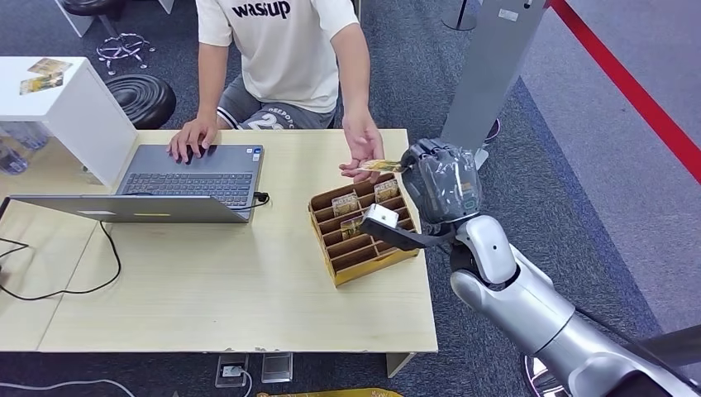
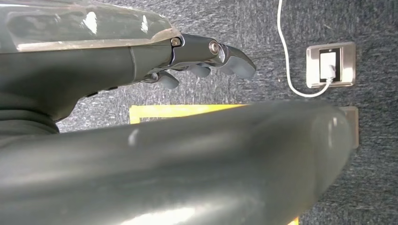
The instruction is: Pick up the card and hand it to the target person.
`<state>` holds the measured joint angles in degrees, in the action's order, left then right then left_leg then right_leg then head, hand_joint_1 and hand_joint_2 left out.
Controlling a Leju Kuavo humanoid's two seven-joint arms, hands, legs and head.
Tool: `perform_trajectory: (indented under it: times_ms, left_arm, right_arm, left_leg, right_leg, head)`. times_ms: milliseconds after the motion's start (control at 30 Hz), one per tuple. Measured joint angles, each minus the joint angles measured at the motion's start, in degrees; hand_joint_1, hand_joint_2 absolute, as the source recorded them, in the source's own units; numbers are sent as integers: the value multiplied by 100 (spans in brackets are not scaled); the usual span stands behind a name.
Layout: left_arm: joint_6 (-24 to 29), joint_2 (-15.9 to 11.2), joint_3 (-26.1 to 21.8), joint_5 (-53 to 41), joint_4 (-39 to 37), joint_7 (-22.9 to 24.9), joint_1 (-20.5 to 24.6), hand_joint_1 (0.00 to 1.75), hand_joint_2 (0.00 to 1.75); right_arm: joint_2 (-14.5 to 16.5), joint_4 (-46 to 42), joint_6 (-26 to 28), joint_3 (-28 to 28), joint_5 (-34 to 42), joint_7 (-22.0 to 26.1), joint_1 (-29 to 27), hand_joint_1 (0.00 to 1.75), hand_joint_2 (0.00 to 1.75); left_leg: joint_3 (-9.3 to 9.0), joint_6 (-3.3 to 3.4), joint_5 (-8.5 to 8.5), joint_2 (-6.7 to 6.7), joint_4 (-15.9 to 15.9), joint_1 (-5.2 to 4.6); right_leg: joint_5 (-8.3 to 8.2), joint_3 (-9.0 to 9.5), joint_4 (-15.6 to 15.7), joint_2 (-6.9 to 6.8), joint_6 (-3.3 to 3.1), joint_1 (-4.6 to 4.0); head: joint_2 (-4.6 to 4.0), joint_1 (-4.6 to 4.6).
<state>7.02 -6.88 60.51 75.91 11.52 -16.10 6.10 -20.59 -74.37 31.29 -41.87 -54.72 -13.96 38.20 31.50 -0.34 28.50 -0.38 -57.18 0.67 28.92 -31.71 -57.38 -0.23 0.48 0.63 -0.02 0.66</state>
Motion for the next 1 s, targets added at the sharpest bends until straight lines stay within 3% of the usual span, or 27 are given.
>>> perform_trajectory:
  times_ms: [167,433,567,700,767,867,933,1000]
  left_arm:
    - [-76,21,37,26,0,58,4,0,0]
    - [-84,43,45,111,0,91,-3,0,0]
    - [-71,45,46,123,0,91,-5,0,175]
    - [-74,45,48,125,0,11,-10,0,0]
    - [-66,45,48,162,0,-24,-12,0,0]
    - [10,45,48,222,0,-36,-15,0,0]
    - [63,45,48,233,0,-36,-17,0,0]
    - [84,45,48,235,0,-36,-20,0,0]
  right_arm:
    - [191,644,508,2,-637,-151,-2,133,175]
    - [380,1177,746,68,-778,-152,-3,133,175]
    - [447,1279,766,114,-692,-110,-14,0,175]
    - [502,1284,784,184,-60,227,-92,0,175]
    - [549,1242,638,265,886,747,-164,0,175]
    - [652,1101,-79,443,3668,1823,-288,0,175]
    - [697,1002,-667,542,5248,2178,-361,0,175]
    - [701,924,-1040,588,6007,2297,-411,0,175]
  left_leg:
    - [2,0,0,0,0,0]
    - [2,0,0,0,0,0]
    - [2,0,0,0,0,0]
    - [1,0,0,0,0,0]
    - [1,0,0,0,0,0]
    - [0,0,0,0,0,0]
    - [-1,0,0,1,0,0]
    - [-2,0,0,1,0,0]
  right_leg:
    - [0,-2,0,0,0,0]
    - [0,-3,0,0,0,0]
    - [0,-3,0,0,0,0]
    - [0,-3,0,0,0,0]
    - [0,-3,0,0,0,0]
    - [0,-3,0,1,0,0]
    - [0,-3,0,1,0,0]
    - [0,-3,0,0,0,0]
  head:
    - [0,-1]
    - [-1,-6]
    - [0,-1]
    - [1,3]
    - [1,-1]
    - [0,-5]
    - [0,-10]
    - [0,-11]
